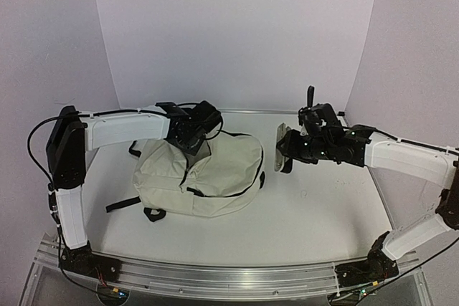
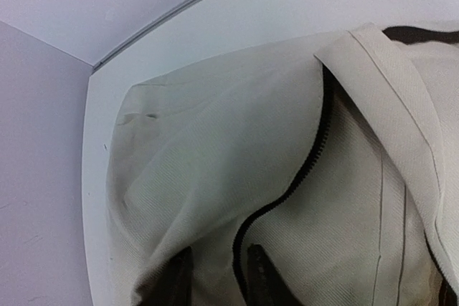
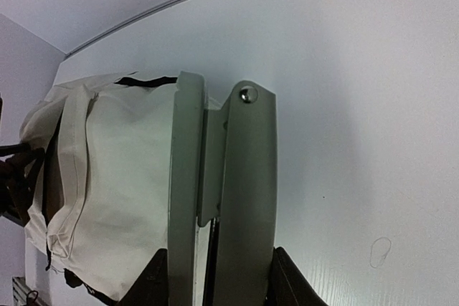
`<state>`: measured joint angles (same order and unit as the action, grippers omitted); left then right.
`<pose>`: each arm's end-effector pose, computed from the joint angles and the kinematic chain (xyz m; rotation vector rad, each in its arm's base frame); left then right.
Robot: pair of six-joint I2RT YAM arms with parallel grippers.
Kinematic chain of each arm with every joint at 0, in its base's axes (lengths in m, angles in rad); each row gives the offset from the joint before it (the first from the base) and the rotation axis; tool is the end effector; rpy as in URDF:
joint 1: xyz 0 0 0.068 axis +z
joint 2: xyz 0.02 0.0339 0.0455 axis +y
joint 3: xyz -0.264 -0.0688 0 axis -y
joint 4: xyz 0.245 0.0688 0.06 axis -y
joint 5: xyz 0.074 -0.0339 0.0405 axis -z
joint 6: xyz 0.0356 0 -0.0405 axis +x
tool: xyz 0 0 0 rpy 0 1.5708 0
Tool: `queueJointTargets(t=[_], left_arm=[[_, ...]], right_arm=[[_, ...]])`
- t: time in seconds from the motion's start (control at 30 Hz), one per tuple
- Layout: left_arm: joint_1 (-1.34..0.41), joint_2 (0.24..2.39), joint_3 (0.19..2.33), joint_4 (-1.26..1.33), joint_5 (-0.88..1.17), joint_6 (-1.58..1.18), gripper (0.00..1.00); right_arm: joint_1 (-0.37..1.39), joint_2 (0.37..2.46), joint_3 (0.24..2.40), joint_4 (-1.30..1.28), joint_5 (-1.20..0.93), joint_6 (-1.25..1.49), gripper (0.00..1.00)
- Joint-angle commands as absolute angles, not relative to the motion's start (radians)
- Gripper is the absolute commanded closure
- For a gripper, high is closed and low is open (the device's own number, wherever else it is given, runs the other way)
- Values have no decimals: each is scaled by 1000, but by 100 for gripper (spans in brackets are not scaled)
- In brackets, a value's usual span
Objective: Pack the student bag
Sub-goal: Pick up the stationery from the center of the board, then place the stationery in the student bag.
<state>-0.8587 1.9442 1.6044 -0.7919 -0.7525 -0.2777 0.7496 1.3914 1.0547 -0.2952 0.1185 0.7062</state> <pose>0.2862 -0.2943 0.2437 0.4718 2.2970 0.4973 0.2314 0.2096 0.2844 0.0191 2.2826 0.6690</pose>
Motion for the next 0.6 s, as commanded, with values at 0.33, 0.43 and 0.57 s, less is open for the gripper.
queueJointTargets(t=[0.33,0.43,0.57], left_arm=[[-792,1822,1514,-613,-589,-212,100],[-783,1777,1495,-600,-531,-226,100],[-769,1714,1462,-587,-482,-252,100]], right_arm=[[891,1559,1278,42,-252,633,71],[907,1636,1341,80,-315,636,72],[913,1732,1422,89,-347,643,73]])
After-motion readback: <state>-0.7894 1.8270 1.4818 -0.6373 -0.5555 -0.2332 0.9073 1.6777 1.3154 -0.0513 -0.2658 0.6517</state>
